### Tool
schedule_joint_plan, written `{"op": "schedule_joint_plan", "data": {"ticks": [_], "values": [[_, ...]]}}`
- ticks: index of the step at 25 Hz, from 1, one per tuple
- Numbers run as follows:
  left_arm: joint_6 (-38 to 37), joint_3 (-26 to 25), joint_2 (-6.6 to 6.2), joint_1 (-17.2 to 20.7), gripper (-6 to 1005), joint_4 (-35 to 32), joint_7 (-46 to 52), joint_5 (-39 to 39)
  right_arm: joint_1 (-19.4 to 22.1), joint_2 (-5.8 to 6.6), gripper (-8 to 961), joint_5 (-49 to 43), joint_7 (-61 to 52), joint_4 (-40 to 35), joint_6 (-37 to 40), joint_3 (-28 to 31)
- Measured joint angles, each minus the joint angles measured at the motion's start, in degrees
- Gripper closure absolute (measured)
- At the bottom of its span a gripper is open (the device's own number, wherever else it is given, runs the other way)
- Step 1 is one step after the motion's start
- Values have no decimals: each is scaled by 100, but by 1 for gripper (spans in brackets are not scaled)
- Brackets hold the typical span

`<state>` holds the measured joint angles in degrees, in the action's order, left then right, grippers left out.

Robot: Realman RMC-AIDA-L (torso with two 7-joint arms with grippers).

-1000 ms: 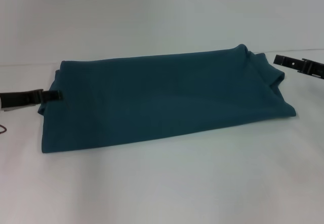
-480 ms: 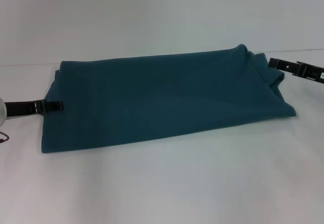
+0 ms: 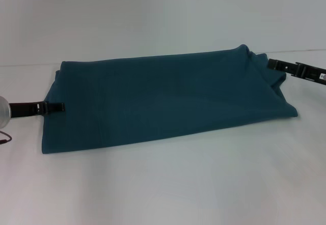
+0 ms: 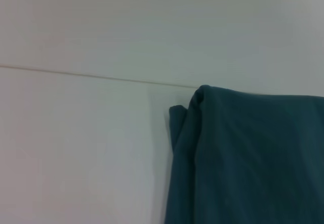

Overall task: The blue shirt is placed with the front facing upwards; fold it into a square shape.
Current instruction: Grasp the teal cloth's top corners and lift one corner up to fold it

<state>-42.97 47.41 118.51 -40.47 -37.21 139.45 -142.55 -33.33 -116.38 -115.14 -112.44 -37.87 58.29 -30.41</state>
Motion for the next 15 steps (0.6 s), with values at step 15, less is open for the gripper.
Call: {"op": "schedule_joint_plan", "data": {"ticks": [15], "values": [[-43, -24, -25, -84, 118, 32, 63, 9, -20, 15, 138, 0, -12, 130, -53, -71]]}}
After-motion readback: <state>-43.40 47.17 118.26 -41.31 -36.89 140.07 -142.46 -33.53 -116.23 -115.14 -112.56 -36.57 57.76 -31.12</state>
